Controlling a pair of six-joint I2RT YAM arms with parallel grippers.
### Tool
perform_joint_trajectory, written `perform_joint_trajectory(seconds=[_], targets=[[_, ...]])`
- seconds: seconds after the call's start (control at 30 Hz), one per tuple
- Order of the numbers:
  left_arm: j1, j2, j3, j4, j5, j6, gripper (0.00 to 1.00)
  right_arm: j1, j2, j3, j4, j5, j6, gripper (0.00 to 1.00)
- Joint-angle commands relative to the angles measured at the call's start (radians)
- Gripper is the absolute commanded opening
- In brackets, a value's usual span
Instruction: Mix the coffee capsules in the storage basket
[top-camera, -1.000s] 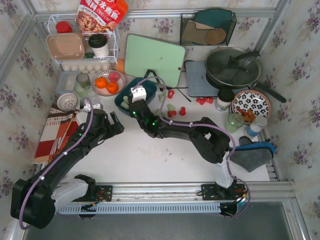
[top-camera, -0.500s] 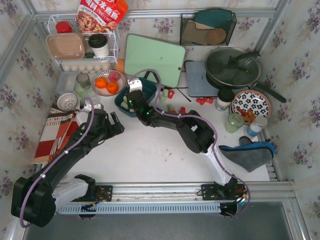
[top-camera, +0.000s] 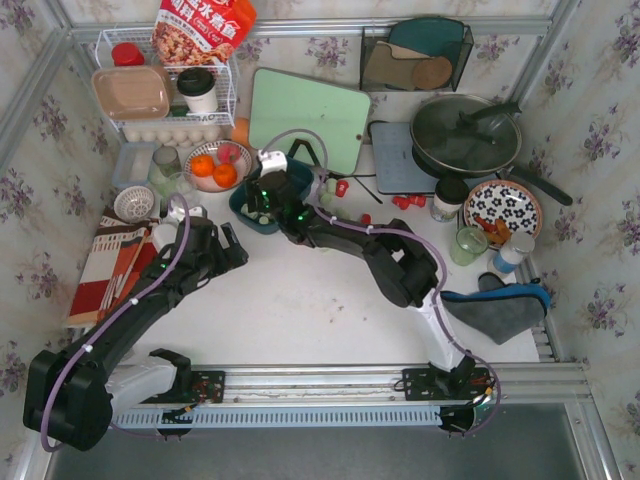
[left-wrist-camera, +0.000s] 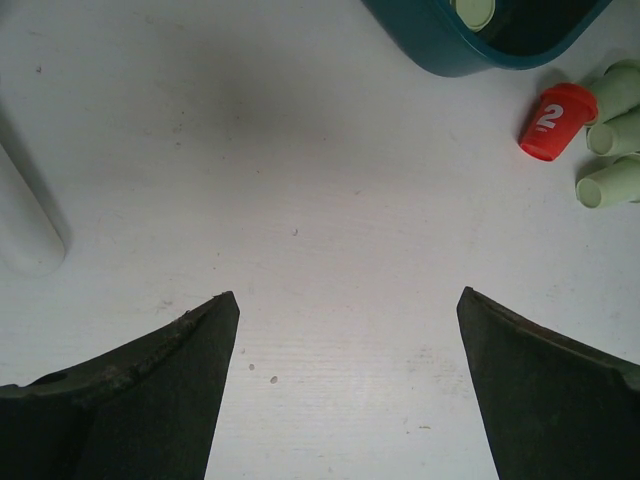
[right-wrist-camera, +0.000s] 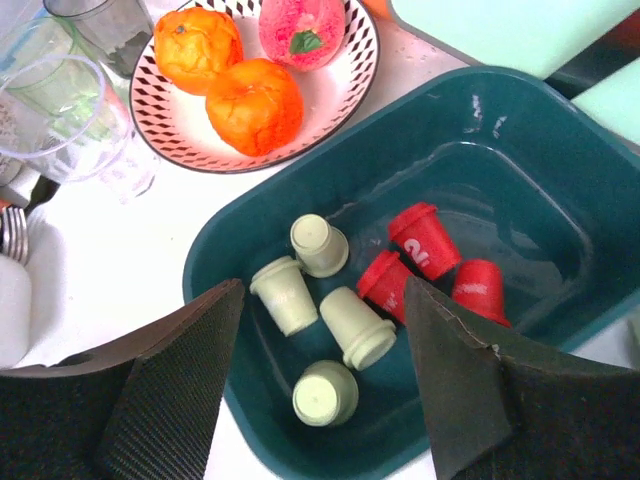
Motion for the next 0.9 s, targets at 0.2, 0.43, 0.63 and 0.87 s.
perform_joint_trajectory(seconds=[0.2, 0.43, 0.63, 0.87], targets=[[0.000, 0.015, 0.008, 0.023, 0.000, 0.008, 0.92, -0.001, -0.292, -0.329, 0.039, 0.061, 0.003, 0.72], [0.000, 0.012, 0.010, 0.021, 0.007, 0.008, 0.92, -0.001, -0.456, -0.525, -0.016, 0.175, 0.046, 0.70], [0.001, 0.024, 0.010, 0.029, 0.028, 0.005, 0.92, -0.001, -0.532, -0.670, -0.026, 0.240, 0.093, 0.72], [0.000, 0.034, 0.011, 0.037, 0.048, 0.002, 0.92, -0.001, -0.540, -0.745, -0.037, 0.130, -0.004, 0.78]])
